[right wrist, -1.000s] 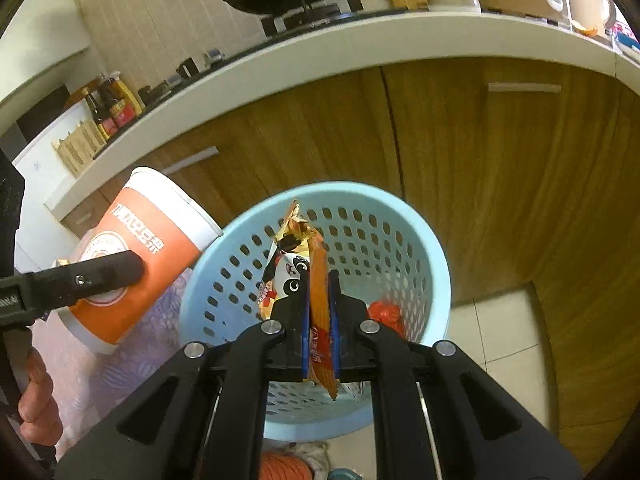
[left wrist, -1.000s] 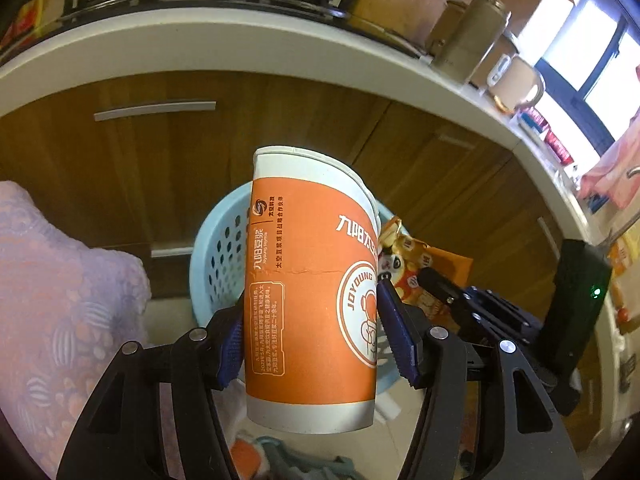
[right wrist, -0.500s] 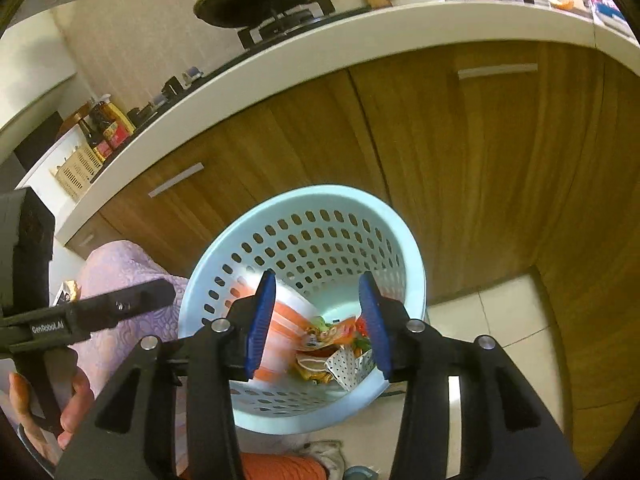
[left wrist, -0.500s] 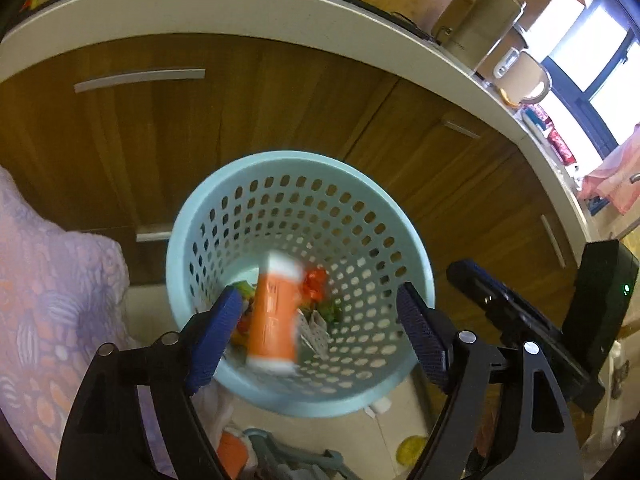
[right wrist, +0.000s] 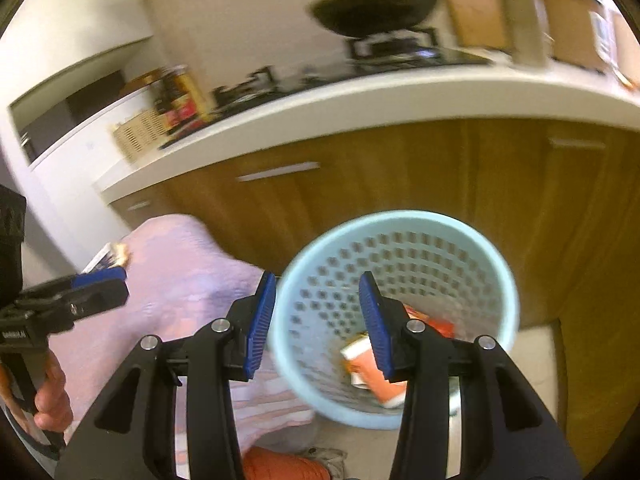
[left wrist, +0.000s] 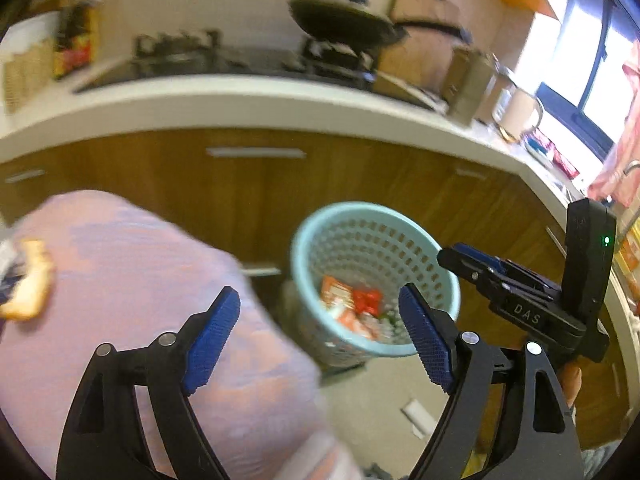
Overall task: Collect trash
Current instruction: 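Move both tools back over the table, then grasp the white milk carton with the left tool while the right tool grasps the orange peel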
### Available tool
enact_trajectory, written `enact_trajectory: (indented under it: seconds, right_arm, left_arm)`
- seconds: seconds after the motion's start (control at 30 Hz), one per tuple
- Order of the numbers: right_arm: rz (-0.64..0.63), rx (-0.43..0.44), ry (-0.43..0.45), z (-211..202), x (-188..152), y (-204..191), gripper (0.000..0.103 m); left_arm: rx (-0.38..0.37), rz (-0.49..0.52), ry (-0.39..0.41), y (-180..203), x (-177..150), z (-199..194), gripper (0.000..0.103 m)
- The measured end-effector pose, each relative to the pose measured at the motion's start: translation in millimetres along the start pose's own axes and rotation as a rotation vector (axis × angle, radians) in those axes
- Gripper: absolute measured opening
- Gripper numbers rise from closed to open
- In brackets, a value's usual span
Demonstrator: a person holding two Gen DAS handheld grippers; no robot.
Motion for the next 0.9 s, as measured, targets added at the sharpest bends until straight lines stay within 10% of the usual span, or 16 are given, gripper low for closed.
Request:
enact_trajectory:
  seconds: [0.57, 0.9]
  right_arm:
    - [-0.299, 0.298, -0.258, 166, -14, -232, 0.085]
    - [-0.386, 0.298, -0.382, 256, -29, -271, 0.088]
  left_arm:
    - [0.477, -0.265, 0.091, -266, -53, -86, 0.089]
    - [0.421, -0.263, -0.008, -340, -65, -32, 0.089]
Point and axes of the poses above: each gripper's, at about its wrist camera, not at the fingertips, and z roughly the way its jaws point, y to its right, x to its top, the point moved 4 cm from there along z, roughly the way its jaws point, and after that the axes turned 12 degrees about x, right-handed, at the moved point
